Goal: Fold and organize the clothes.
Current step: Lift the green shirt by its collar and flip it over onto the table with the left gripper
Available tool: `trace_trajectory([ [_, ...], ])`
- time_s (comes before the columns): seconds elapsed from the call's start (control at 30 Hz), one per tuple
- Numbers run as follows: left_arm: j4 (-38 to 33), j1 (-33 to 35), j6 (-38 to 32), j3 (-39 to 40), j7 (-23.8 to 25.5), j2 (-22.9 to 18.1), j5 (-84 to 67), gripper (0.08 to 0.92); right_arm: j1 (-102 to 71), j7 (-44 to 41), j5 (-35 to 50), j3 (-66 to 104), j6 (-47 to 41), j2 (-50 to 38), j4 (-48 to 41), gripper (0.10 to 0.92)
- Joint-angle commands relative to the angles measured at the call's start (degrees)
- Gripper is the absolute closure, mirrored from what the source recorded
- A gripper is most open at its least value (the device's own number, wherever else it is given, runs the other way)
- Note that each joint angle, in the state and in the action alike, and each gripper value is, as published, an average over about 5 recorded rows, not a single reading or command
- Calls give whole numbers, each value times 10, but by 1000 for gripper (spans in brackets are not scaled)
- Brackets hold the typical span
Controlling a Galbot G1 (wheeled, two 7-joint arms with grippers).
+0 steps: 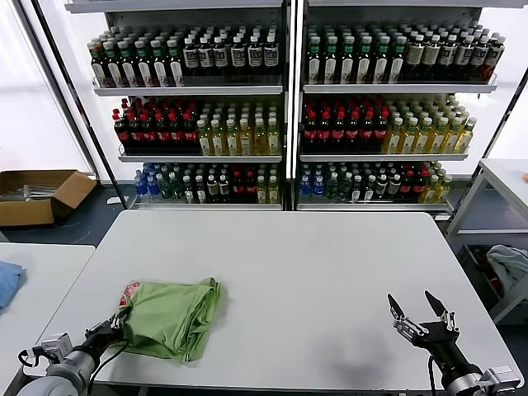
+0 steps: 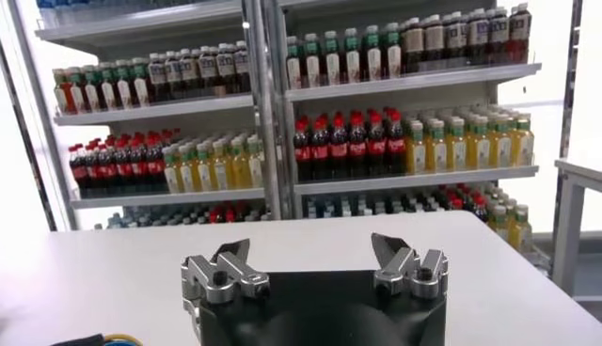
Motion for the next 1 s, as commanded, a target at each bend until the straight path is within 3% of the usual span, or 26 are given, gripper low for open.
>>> trace_trajectory([
  [0.03,-37,7,-30,-104,-36,0,4,891,4,0,1,-1,0,0,-2,203],
  [0.27,23,23,-32,-241,-25,102,-17,892,7,-1,4,-1,1,0,-8,203],
  [0.4,71,23,-33,-282,-18,167,-24,892,14,0,4,-10,1,0,-9,203],
  [0.5,63,21,-27,-292,-14,195,-26,892,17,1,7,-14,-1,0,-4,203],
  [0.6,27,19,-19,-290,-2,192,-12,892,18,2,9,-11,-1,1,1,203],
  [0.73,-20,23,-19,-262,9,160,26,892,11,-2,6,2,5,3,-3,203],
  [1.0,-129,39,-5,-95,-9,85,87,892,-7,-8,6,24,18,5,-10,203],
])
